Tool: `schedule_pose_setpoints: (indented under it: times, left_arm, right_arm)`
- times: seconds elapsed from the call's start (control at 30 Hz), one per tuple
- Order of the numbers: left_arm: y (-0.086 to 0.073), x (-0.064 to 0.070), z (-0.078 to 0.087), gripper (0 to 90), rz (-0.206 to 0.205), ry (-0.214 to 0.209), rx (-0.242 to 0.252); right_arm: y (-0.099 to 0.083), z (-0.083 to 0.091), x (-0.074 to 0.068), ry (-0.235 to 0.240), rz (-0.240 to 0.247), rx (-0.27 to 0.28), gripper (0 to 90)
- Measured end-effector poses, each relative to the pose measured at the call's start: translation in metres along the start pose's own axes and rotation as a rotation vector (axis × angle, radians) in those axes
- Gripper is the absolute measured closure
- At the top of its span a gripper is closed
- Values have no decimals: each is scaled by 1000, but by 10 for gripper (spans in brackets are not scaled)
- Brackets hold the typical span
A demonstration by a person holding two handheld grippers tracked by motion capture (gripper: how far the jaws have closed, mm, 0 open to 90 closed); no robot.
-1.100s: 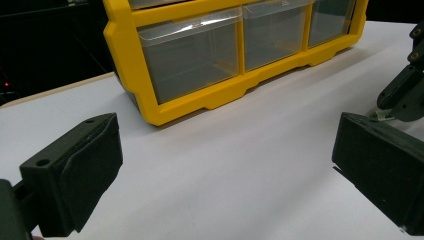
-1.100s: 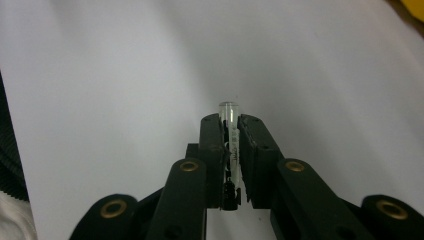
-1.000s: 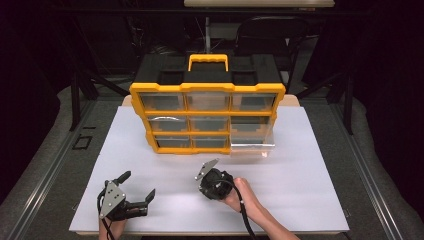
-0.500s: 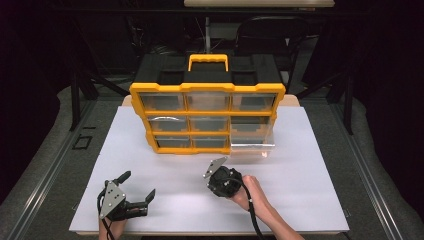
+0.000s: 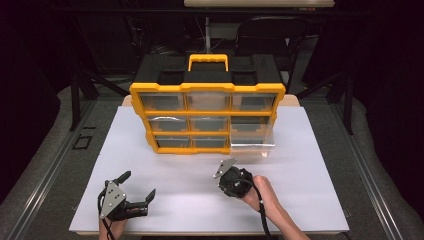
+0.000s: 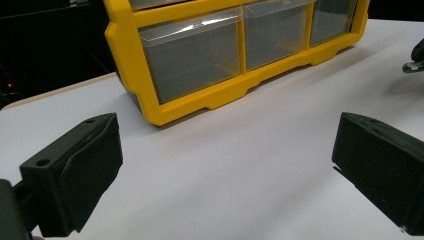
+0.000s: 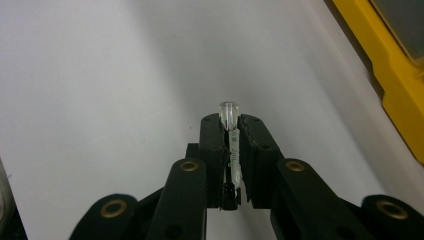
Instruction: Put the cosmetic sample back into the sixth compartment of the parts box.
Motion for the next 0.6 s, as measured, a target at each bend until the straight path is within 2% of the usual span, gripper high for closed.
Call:
schedule_pose_setpoints:
  times: [0.27, 0.3, 0.6]
  left_arm:
    - [0, 0, 0, 0, 0, -2, 1]
    - [0, 0, 0, 0, 1, -2, 1]
    - [0, -1, 1, 0, 5, 1, 5]
  right_arm:
    - [-14, 9, 7, -25, -9, -15, 809]
    - [-15, 10, 7, -14, -22, -5, 809]
    - [-30, 18, 14, -47, -32, -25, 809]
Point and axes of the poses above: each handheld gripper's, and its own axes: z roughly backward along the jaws, y roughly out of its top, x roughly to its right, the point moved 5 cm from there along -z, roughly forward along the jaws, and after that the axes turned 7 degrees about z, right-handed, at the moved point
